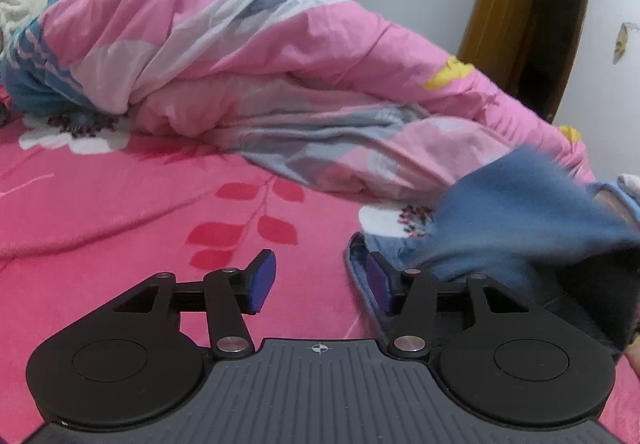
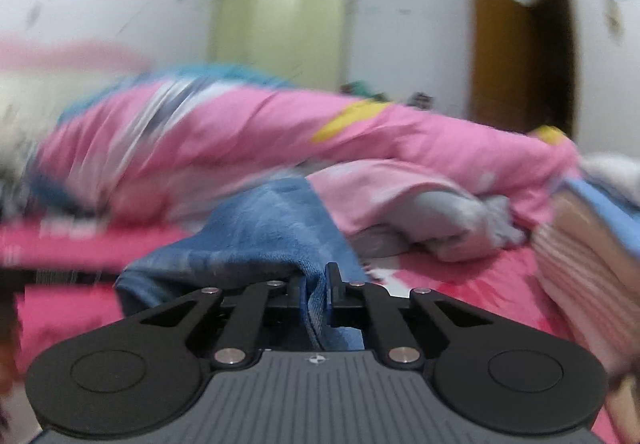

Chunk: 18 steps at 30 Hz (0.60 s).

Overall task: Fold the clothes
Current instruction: 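Grasp the folded blue jeans with the right gripper and lift them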

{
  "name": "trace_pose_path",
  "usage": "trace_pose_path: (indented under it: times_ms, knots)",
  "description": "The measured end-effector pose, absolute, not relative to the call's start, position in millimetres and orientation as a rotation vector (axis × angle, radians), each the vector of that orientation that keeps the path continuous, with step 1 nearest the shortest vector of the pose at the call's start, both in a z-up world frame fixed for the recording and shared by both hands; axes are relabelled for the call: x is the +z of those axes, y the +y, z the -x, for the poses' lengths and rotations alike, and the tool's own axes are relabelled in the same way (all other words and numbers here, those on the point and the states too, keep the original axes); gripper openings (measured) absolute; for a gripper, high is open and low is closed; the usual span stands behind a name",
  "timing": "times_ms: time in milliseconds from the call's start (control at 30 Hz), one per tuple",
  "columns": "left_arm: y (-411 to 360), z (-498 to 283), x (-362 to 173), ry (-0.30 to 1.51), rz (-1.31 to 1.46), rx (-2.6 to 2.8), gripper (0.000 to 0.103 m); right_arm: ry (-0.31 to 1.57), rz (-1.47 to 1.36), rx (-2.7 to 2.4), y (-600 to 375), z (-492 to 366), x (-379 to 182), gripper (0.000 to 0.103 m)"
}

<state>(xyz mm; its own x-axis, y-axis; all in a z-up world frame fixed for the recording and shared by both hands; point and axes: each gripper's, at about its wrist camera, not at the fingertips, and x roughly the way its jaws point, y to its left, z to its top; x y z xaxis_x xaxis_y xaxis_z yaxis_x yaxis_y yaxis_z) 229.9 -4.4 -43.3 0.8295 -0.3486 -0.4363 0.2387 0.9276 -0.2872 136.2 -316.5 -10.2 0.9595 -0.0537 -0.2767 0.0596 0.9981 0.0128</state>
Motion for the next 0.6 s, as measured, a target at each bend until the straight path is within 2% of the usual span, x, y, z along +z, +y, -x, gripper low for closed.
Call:
trace_pose_path:
  times_ms: [100,233,500,600]
  knots:
    - [-9.1,-227.9,-45.9,0.519,0.203,-0.34,0.051,0.25,-0.123,-0.141,-354.4,-114.6,-2.9,0.007]
    - [-20.0,-221.0,-47.6,0.517,0.155,-0.386,0.059,0.301,-0.272,-0.265,-411.6,-83.5,-16.4,0.007]
    - [-41.0,-215.8,-54.4,0.536,0.085,-0.436,0.069,0.576,-0.829,-0.347,-508.7,-43.1,-118.5,0.008]
    - [-46.7,-216.9,-57.3,0.55,0.076,-0.445,0.071,0.573,-0.868,-0.3,-514.4,-27.7,-115.5,0.014]
